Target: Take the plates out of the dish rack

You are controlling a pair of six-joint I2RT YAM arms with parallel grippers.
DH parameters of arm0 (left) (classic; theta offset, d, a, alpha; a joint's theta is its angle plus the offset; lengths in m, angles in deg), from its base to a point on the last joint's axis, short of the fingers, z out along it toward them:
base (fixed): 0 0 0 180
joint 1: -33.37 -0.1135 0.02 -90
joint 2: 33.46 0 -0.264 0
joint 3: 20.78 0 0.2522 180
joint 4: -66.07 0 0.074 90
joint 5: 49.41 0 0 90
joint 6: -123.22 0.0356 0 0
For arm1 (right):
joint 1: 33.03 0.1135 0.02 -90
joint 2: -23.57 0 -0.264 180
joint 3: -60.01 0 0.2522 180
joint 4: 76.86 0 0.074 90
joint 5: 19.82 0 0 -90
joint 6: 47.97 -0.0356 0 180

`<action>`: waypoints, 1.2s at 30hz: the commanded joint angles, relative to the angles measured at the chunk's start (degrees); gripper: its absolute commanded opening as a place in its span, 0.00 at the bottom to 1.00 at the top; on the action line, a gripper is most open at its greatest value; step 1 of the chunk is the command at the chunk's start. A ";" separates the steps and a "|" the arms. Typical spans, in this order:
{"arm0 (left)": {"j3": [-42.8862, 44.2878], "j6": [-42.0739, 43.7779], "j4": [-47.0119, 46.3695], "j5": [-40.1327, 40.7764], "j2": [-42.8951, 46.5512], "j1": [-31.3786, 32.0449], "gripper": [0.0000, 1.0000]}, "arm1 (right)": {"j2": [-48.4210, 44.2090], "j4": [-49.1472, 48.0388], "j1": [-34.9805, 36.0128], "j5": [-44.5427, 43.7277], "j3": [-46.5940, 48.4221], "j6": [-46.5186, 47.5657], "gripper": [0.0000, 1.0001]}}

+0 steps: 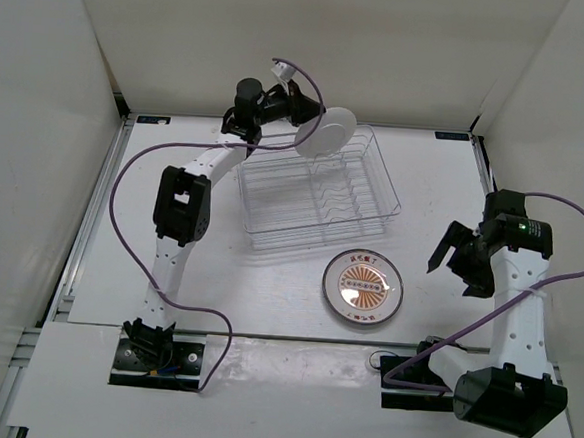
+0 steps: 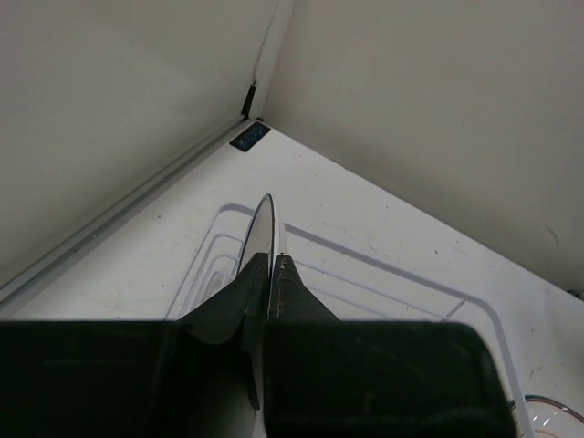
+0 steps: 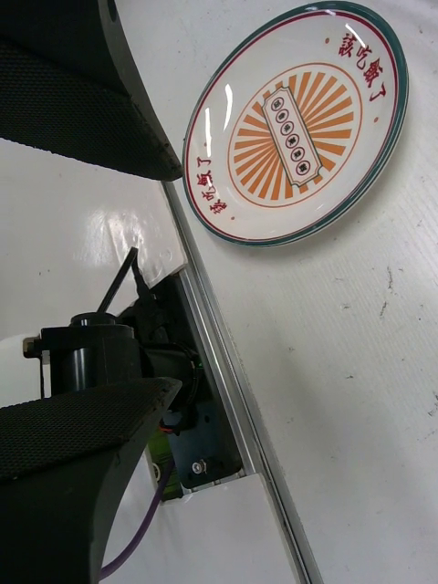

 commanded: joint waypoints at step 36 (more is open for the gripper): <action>-31.20 27.01 12.68 -7.37 36.99 12.24 0.01 | 10.95 -35.28 -2.34 57.74 -3.31 -52.72 0.91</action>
